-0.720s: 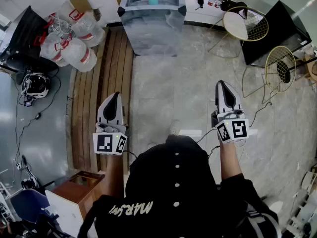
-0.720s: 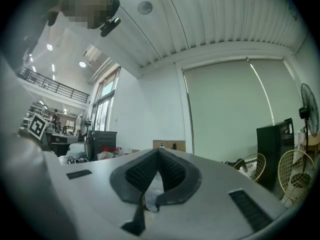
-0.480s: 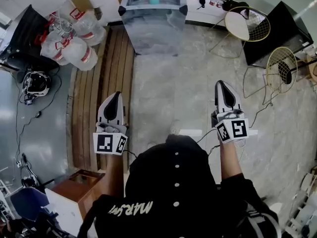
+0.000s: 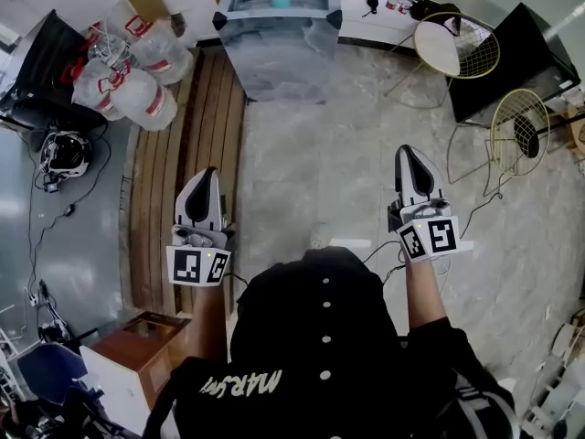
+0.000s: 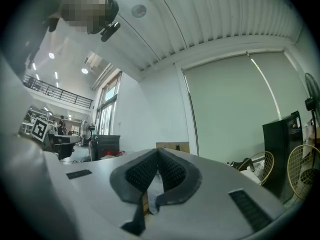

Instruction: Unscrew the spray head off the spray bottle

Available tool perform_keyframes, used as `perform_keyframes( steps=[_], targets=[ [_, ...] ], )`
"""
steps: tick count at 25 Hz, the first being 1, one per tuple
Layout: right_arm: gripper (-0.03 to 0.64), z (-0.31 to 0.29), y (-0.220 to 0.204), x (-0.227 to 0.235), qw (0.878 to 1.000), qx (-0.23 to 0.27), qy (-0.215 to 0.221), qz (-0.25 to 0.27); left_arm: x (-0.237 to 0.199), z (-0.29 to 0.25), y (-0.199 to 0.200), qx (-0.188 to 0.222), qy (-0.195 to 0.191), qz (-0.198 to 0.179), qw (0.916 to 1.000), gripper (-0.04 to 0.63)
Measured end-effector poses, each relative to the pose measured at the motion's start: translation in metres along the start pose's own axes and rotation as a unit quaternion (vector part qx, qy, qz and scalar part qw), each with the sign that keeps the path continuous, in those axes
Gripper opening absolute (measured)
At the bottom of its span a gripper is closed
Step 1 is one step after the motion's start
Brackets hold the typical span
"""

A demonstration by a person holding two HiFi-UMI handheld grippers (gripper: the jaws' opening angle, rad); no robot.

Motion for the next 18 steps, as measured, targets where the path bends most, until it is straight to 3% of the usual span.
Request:
perform_keyframes(
  steps=[8, 18],
  targets=[
    [0.012, -0.017, 0.004, 0.035, 1.0, -0.009, 0.015, 0.013, 0.005, -0.028, -0.003, -0.028, 0.034, -0.002, 0.999, 0.015],
    [0.012, -0.036, -0.002, 0.043, 1.0, -0.017, 0.02, 0.011, -0.007, -0.04, -0.017, -0.075, 0.054, -0.003, 0.9957, 0.014]
  ],
)
Point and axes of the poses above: the fingertips, and each gripper's own axes: z backward along the fingers, x to its right, y out of its top, the point moved 7 cm from there along z, backward along the fingers, and after that the axes turned 9 degrees about -y, right-handed, at the moved point
